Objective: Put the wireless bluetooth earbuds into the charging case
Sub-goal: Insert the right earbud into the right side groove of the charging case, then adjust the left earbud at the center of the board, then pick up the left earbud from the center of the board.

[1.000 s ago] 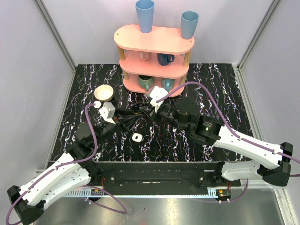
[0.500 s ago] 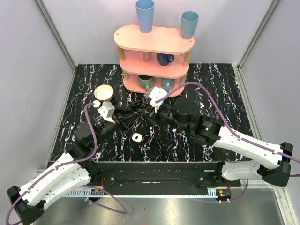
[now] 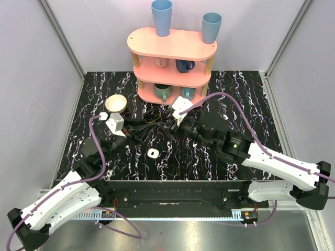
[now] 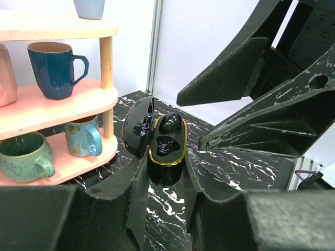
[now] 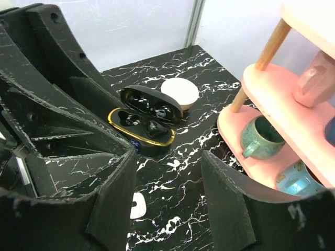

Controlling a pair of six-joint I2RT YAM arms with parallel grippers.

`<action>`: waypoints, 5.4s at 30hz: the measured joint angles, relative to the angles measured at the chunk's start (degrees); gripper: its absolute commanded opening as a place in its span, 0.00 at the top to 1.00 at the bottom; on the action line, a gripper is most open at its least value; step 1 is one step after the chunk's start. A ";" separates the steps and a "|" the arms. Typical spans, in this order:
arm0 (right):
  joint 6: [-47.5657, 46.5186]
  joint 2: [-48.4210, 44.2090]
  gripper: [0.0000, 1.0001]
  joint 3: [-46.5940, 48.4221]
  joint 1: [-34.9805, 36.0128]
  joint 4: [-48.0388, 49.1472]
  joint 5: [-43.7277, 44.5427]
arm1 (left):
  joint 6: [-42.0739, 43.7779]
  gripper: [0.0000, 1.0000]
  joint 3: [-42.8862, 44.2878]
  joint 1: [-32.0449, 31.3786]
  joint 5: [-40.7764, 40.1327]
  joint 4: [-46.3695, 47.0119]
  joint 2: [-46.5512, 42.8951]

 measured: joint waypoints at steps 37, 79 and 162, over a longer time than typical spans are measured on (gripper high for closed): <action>29.29 23.54 0.31 -4.20 -53.53 -21.31 -11.08 | 2.10 1.00 0.00 0.00 -0.42 -2.54 -6.64; 26.03 45.22 0.28 5.64 -58.84 -12.83 -23.28 | 3.63 1.00 0.00 0.00 -1.51 -4.28 -7.30; 22.97 38.12 0.39 4.13 -56.33 -13.79 -17.59 | 2.95 1.00 -0.11 0.00 -1.51 -4.63 -6.23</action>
